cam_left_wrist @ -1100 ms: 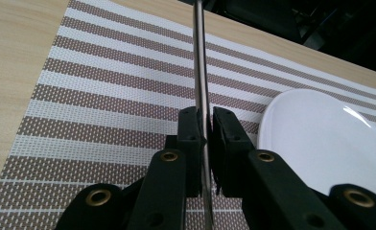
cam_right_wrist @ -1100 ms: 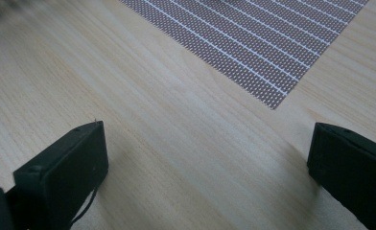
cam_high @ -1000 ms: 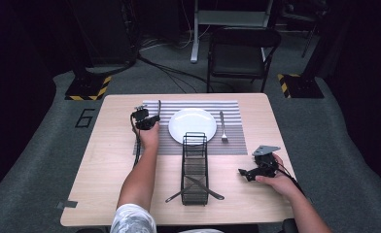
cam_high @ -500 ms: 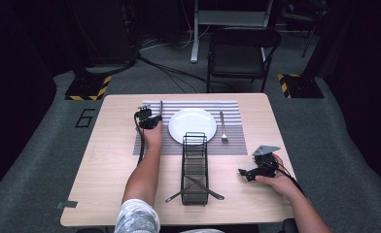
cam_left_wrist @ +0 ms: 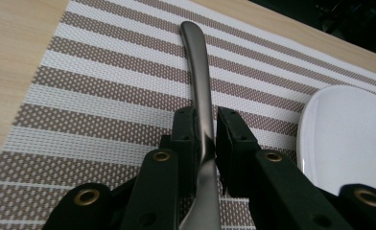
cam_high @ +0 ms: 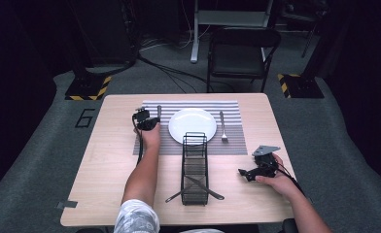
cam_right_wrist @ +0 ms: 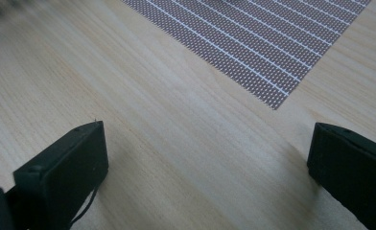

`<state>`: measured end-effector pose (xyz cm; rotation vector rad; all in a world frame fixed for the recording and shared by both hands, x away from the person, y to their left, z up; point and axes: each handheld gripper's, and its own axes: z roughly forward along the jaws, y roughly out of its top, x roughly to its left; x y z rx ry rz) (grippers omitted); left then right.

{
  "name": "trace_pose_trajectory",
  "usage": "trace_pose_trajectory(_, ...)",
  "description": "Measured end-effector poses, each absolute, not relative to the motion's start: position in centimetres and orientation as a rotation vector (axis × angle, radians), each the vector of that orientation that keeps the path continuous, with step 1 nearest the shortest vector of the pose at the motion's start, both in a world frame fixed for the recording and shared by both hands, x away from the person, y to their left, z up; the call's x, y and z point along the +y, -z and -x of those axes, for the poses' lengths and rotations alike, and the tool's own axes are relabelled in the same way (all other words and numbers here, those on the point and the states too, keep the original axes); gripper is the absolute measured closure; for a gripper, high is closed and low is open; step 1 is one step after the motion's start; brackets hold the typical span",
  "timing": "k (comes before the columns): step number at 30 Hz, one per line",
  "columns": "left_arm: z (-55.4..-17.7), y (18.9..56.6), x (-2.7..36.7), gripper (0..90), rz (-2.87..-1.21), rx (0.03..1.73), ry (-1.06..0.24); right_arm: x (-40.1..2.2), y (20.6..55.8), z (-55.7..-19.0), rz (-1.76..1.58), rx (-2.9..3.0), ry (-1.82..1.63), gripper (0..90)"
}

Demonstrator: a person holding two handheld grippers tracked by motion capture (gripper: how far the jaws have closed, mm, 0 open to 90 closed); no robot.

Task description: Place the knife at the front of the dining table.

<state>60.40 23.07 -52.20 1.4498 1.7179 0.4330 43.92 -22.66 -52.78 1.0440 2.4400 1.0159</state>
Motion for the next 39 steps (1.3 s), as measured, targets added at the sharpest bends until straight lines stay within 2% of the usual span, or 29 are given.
trace_pose_trajectory(14,-58.7,50.0,24.3,67.9,-1.49,1.667,-0.46,-22.7,52.8,-44.0,-1.032,2.444,-1.012,0.0)
trace_pose_trajectory(23,-56.7,47.1,23.9,61.1,-1.553,1.535,-0.455,-22.7,52.8,-44.0,-1.032,2.444,-1.012,0.0)
trace_pose_trajectory(28,-55.2,44.8,24.0,57.9,-1.614,1.43,-0.511,-22.7,52.8,-44.0,-1.032,2.444,-1.012,0.0)
trace_pose_trajectory(39,-51.1,41.5,24.8,51.9,-1.718,1.26,-0.528,-22.7,52.8,-44.0,-1.032,2.444,-1.012,0.0)
